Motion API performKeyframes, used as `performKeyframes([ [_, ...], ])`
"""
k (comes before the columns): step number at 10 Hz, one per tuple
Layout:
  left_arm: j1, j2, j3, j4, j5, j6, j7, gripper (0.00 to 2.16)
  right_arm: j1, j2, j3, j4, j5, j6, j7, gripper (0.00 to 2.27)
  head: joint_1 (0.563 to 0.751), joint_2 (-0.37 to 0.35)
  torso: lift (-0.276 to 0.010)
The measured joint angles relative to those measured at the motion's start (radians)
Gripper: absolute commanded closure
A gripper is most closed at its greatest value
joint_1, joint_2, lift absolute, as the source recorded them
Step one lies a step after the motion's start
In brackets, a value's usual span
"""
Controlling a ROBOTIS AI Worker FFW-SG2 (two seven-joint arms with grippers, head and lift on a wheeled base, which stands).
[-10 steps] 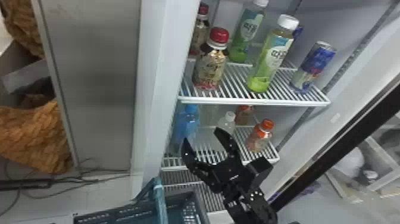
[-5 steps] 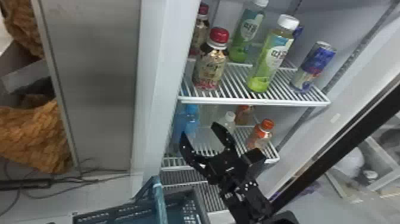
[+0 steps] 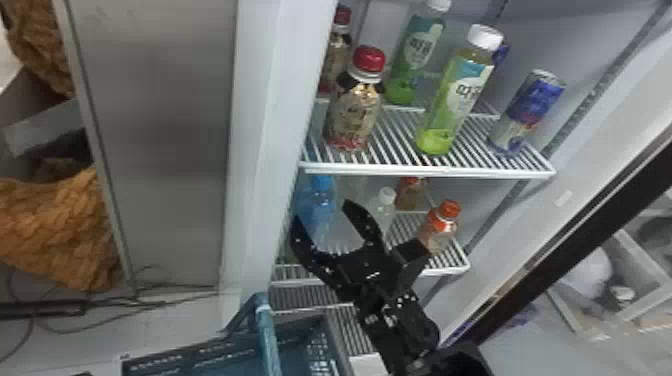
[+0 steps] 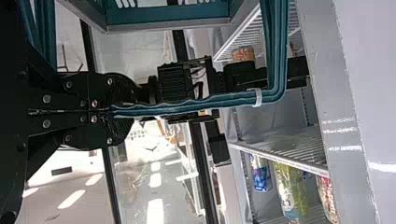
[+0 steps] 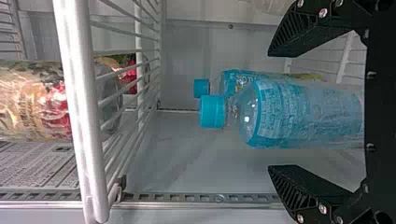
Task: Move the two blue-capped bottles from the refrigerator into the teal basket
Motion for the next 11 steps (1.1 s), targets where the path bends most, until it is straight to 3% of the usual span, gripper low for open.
performKeyframes([
  [4,-0.002,0.001,-0.002,0.0,0.001,-0.003,0.0,1.16,-0.053,-0.009,0.025,0.046,-0.004,0.0,-0.01,0.23,0.695,-0.35,-0.166],
  [6,-0.004,0.002,-0.003,0.0,0.001,-0.005,0.0,1.16,-0.088,-0.017,0.042,0.074,-0.016,0.0,-0.009,0.61,0.695,-0.344,-0.166],
  [7,-0.004,0.003,-0.004,0.0,0.001,-0.006,0.0,1.16,-0.096,-0.019,0.048,0.076,-0.022,0.001,-0.009,0.66,0.695,-0.339,-0.166],
  [11,-0.002,0.005,-0.005,0.0,0.004,-0.008,0.0,1.16,-0.014,0.011,-0.022,0.002,-0.025,0.013,0.028,0.68,0.695,-0.35,-0.166],
])
